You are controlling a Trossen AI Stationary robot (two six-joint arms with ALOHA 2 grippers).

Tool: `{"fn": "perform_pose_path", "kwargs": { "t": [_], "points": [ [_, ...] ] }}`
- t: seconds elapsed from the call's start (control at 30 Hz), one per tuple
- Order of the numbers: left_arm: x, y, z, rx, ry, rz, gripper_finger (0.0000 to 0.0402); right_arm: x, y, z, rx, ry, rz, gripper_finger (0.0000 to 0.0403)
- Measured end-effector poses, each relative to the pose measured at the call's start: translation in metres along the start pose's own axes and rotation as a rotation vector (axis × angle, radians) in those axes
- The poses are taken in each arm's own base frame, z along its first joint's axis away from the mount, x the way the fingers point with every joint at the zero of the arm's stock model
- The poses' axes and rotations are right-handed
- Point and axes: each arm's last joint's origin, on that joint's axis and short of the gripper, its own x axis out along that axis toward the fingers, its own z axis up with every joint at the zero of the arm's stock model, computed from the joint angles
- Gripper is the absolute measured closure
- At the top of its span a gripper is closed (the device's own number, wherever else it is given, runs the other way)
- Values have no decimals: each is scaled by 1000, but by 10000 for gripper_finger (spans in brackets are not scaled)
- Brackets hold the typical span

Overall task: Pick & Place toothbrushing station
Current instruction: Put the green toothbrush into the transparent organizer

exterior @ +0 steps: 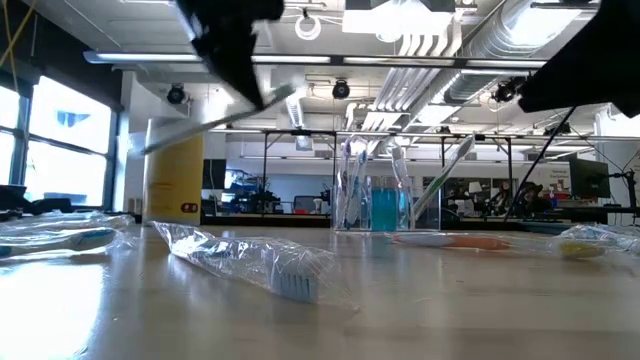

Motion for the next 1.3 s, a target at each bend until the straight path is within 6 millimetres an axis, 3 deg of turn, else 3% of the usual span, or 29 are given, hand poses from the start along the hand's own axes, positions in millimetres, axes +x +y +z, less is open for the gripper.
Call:
{"fn": "perform_pose_path", "kwargs": {
  "t": [0.17,0.27,0.4,0.6,0.87,1.17,1.3],
  "points": [
    [-23,34,39,46,-328,-219,401,-5,7,-19,24,-10,30,333],
    [-18,58,54,56,-483,-301,401,-6,11,-29,38,-41,39,333],
    [4,85,64,69,-662,-341,401,-8,14,-32,55,-90,45,333],
    [45,115,60,143,-884,-432,401,-7,18,-34,71,-155,42,333],
    [87,149,57,205,-1080,-417,401,-7,23,-32,152,-182,69,333],
    [126,196,43,60,-1138,-347,401,2,28,-44,177,-206,68,333],
    [139,207,41,39,-1132,-327,401,5,29,-49,182,-205,71,333]
  ]
}}
